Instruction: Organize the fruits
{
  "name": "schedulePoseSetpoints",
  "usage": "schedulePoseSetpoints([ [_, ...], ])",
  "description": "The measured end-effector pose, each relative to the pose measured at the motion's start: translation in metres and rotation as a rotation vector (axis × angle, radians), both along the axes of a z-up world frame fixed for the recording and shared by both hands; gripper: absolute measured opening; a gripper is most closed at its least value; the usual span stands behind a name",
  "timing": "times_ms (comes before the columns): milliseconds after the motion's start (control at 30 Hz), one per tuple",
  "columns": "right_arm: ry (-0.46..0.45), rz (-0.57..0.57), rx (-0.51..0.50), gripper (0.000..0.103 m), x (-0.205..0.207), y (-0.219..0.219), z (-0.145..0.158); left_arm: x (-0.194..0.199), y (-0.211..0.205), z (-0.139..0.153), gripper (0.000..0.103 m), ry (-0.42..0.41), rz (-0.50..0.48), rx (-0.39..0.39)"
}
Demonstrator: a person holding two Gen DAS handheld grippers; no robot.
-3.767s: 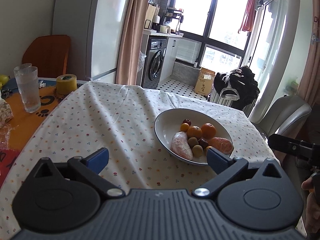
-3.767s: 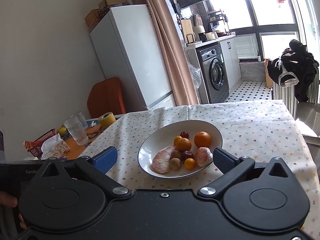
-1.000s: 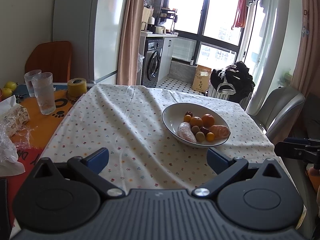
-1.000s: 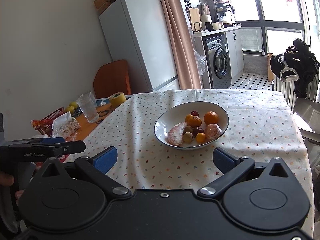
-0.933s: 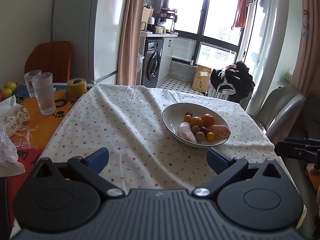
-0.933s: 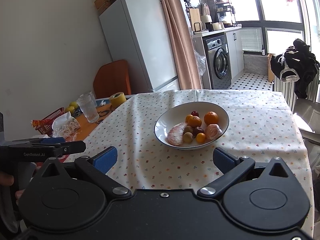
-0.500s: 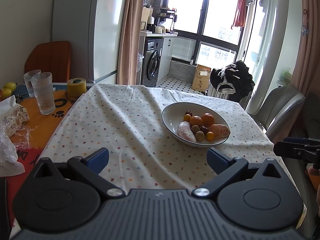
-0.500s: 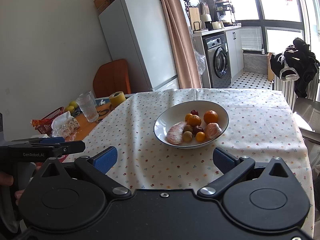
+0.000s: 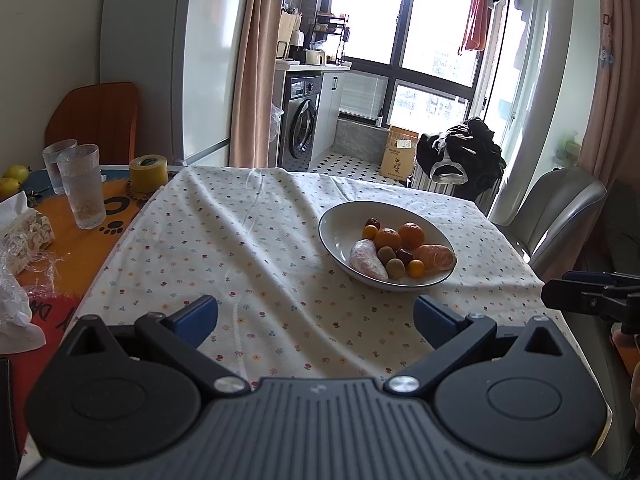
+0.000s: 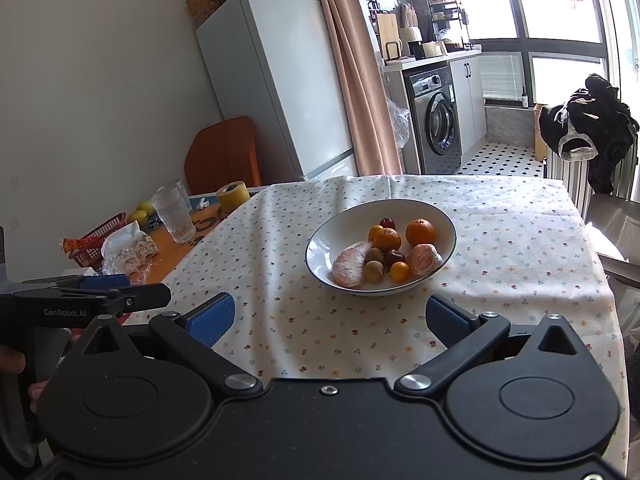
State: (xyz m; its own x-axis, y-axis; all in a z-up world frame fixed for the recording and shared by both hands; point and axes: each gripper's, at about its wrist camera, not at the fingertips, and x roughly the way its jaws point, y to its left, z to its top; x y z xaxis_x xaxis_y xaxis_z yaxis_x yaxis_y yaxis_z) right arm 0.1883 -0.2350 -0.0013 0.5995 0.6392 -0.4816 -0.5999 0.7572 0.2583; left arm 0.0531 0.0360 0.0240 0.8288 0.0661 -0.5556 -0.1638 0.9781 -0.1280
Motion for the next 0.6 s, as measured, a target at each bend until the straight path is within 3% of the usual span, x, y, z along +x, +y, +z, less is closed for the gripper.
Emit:
schedulePoseSetpoints([
  [600, 0.008, -0.002, -0.005, 0.103, 0.0025, 0.0010, -0.0031, -0.0002, -0.0038, -0.0007, 0.103, -0.007, -0.018, 0.006],
])
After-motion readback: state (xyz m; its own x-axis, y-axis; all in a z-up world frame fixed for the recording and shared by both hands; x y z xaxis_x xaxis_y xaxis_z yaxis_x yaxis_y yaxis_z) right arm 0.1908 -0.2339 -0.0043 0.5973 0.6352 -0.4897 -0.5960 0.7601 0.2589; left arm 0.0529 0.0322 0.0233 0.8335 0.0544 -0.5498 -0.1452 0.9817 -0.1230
